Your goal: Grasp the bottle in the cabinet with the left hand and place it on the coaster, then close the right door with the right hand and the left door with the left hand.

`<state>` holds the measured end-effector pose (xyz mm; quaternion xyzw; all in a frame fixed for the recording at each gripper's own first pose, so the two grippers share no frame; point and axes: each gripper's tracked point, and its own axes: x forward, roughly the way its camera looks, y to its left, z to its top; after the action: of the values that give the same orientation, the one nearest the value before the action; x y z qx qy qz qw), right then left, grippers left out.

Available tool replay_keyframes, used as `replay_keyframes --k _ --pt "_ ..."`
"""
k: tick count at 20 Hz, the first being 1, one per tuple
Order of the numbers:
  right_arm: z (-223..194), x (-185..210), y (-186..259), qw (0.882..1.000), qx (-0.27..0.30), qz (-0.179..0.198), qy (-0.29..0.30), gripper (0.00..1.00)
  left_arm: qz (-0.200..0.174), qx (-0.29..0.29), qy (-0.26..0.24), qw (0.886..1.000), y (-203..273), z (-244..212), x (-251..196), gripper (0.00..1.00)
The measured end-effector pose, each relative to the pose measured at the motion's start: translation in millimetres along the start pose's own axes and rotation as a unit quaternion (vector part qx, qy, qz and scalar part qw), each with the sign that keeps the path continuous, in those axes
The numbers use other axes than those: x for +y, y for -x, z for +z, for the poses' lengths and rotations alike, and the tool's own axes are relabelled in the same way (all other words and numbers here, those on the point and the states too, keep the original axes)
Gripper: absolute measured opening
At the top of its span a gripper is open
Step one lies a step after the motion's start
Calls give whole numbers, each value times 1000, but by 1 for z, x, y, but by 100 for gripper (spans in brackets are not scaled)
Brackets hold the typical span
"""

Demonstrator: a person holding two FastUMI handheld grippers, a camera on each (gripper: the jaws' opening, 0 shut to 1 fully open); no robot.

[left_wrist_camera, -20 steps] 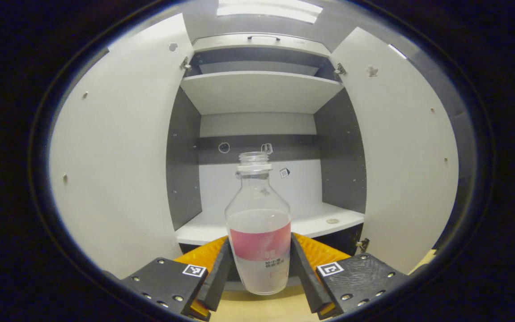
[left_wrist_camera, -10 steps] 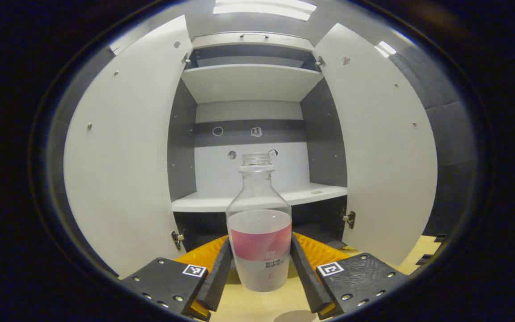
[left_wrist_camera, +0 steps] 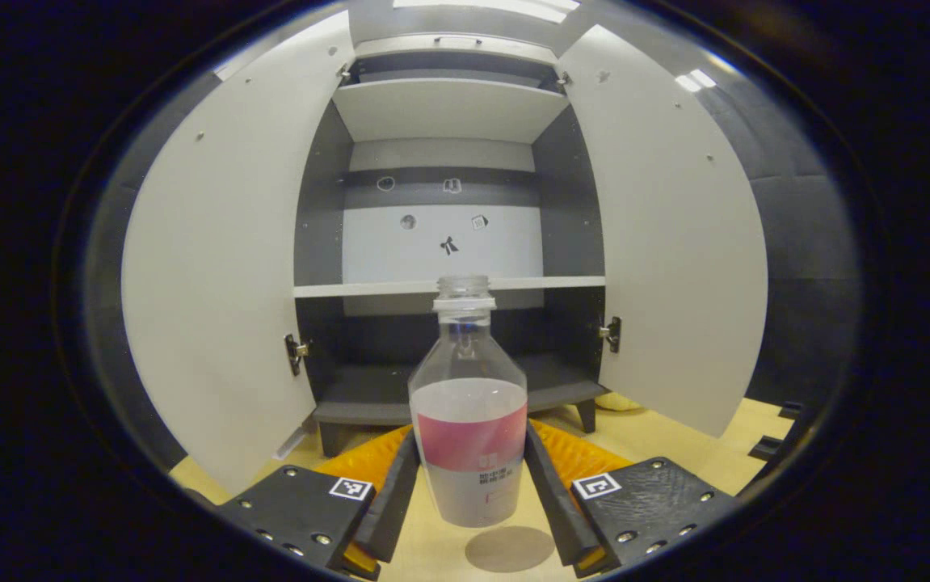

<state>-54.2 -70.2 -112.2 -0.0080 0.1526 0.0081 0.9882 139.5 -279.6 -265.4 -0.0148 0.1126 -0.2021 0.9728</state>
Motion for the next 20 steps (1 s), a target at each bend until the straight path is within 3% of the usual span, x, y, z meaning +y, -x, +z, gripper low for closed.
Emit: replay_keyframes --k 13,20 --pt "-23 8 3 999 32 21 15 96 -1 74 17 997 -2 -112 -26 75" --pt "-22 5 2 999 30 22 5 96 9 81 16 997 5 -113 -26 75"
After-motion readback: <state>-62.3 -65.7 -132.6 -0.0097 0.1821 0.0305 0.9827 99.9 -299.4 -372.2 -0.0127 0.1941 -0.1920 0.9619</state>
